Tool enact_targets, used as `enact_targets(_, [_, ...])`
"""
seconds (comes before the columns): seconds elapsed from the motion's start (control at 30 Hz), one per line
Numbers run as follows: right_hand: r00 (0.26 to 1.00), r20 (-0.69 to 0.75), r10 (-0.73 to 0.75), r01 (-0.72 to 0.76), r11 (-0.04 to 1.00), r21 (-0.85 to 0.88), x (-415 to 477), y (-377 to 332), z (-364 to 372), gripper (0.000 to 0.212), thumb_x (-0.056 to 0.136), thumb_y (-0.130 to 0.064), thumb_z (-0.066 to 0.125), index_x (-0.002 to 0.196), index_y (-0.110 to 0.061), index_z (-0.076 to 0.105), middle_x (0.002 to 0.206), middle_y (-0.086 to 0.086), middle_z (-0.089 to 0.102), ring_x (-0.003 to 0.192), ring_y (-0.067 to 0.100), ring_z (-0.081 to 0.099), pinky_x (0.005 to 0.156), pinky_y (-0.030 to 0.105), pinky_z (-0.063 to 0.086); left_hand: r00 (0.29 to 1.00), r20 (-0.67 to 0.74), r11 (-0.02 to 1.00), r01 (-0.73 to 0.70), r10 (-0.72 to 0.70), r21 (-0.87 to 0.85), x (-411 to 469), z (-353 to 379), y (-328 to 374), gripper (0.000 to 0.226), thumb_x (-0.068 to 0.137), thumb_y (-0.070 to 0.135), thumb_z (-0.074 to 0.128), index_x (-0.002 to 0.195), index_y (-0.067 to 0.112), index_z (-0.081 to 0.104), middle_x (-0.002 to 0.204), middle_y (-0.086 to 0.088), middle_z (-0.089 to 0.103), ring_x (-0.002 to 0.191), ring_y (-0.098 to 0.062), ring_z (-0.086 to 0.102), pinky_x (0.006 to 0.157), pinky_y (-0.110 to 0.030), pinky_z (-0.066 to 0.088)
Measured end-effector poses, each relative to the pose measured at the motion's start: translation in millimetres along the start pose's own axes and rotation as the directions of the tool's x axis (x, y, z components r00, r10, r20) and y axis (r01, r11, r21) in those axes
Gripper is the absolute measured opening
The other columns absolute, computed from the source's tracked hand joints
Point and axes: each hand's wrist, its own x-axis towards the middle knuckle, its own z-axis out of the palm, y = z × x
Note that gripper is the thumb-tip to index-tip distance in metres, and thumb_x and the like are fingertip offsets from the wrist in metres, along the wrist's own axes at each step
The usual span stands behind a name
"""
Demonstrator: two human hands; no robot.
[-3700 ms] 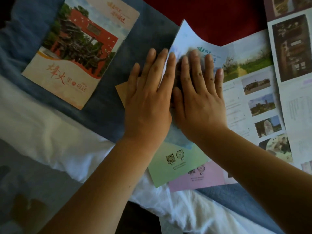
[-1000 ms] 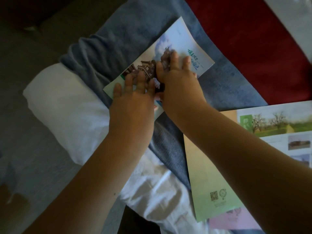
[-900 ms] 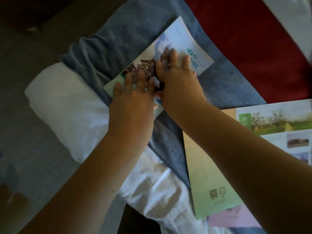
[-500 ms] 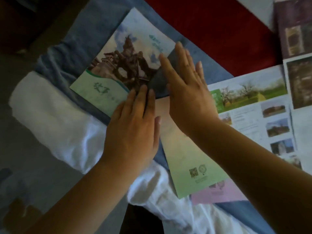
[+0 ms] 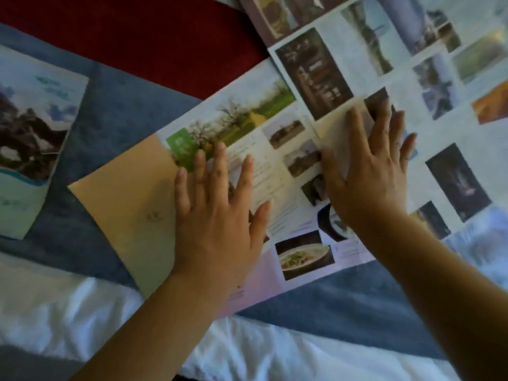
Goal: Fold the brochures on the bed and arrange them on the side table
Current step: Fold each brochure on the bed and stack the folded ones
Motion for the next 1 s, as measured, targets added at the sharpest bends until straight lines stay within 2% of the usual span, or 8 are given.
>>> enact_targets(0.1, [0.997, 0.021, 0.077, -0.078, 0.996, 0.041, 2, 28, -1, 0.077, 0.102, -0.072, 0.019, 0.164, -0.034, -0.006, 0.172, 0.01, -0.019, 0.156, 0.033, -0.024, 0.125, 0.049, -0.018, 0.998, 0.002, 0.998, -0.056, 0.056, -0.003, 20, -3, 29, 0.073, 0.103, 0.06, 0.017, 0.164, 0.02, 0.02, 0.17, -0.02, 0.01, 0.156, -0.043, 0.013, 0.124, -0.061, 0.013])
enact_targets(0.2, [0.996, 0.06, 0.062, -0.066, 0.995, 0.076, 2, 46, 1, 0.076, 0.102, -0.072, 0.019, 0.163, -0.038, -0.012, 0.171, 0.007, -0.024, 0.155, 0.031, -0.027, 0.124, 0.051, -0.019, 0.995, -0.02, 0.995, -0.098, 0.098, 0.007, 42, -7, 56, 0.073, 0.103, 0.061, 0.017, 0.164, 0.021, 0.018, 0.17, -0.02, 0.01, 0.156, -0.043, 0.008, 0.125, -0.061, 0.01])
enact_targets(0.4, [0.996, 0.032, -0.077, 0.074, 0.993, 0.088, -12, 66, 10, 0.072, 0.105, -0.068, 0.019, 0.165, -0.037, -0.007, 0.171, 0.008, -0.022, 0.156, 0.031, -0.026, 0.126, 0.049, -0.016, 0.972, -0.076, 0.974, -0.216, 0.221, 0.075, 83, -14, 104, 0.069, 0.103, 0.058, 0.023, 0.163, 0.025, 0.017, 0.17, -0.018, 0.007, 0.156, -0.041, 0.009, 0.125, -0.06, 0.009])
enact_targets(0.57, [0.968, 0.062, -0.243, 0.237, 0.968, 0.084, -38, 93, 18, 0.072, 0.104, -0.067, 0.025, 0.165, -0.04, -0.001, 0.173, 0.004, -0.015, 0.157, 0.028, -0.022, 0.128, 0.05, -0.011, 0.978, -0.033, 0.971, -0.2, 0.206, 0.131, 99, -4, 121, 0.069, 0.103, 0.061, 0.019, 0.164, 0.03, 0.008, 0.172, -0.014, -0.003, 0.158, -0.038, 0.002, 0.123, -0.063, 0.002])
enact_targets(0.67, [0.947, 0.045, -0.318, 0.308, 0.94, 0.148, -55, 112, 21, 0.066, 0.104, -0.062, 0.031, 0.164, -0.041, 0.014, 0.174, -0.001, -0.001, 0.16, 0.025, -0.015, 0.128, 0.046, -0.012, 0.975, -0.05, 0.97, -0.21, 0.218, 0.125, 96, 5, 120, 0.07, 0.103, 0.059, 0.019, 0.164, 0.027, 0.009, 0.172, -0.012, -0.002, 0.158, -0.035, 0.0, 0.124, -0.062, 0.005])
enact_targets(0.83, [0.927, -0.026, -0.375, 0.371, 0.901, 0.225, -72, 135, 25, 0.053, 0.108, -0.052, 0.037, 0.156, -0.033, 0.042, 0.168, -0.004, 0.029, 0.16, 0.022, 0.01, 0.13, 0.048, 0.007, 0.971, -0.056, 0.969, -0.228, 0.234, 0.099, 76, 17, 102, 0.072, 0.102, 0.06, 0.021, 0.165, 0.028, 0.008, 0.173, -0.008, -0.002, 0.159, -0.032, -0.001, 0.127, -0.055, 0.003])
enact_targets(0.93, [0.92, -0.178, -0.349, 0.385, 0.889, 0.246, -78, 144, 31, 0.041, 0.108, -0.037, 0.048, 0.144, -0.022, 0.06, 0.153, 0.0, 0.052, 0.152, 0.027, 0.036, 0.126, 0.056, 0.025, 0.968, -0.047, 0.965, -0.238, 0.245, 0.111, 58, 22, 94, 0.072, 0.101, 0.065, 0.02, 0.164, 0.035, 0.006, 0.173, -0.008, -0.005, 0.158, -0.033, -0.005, 0.126, -0.059, 0.002])
enact_targets(1.0, [0.931, -0.241, -0.274, 0.331, 0.912, 0.241, -83, 146, 33, 0.037, 0.107, -0.032, 0.052, 0.139, -0.019, 0.065, 0.146, 0.002, 0.06, 0.148, 0.029, 0.043, 0.123, 0.063, 0.026, 0.973, -0.049, 0.968, -0.22, 0.227, 0.117, 48, 26, 89, 0.074, 0.099, 0.069, 0.021, 0.164, 0.037, 0.008, 0.172, -0.01, -0.005, 0.158, -0.034, -0.005, 0.125, -0.063, 0.002])
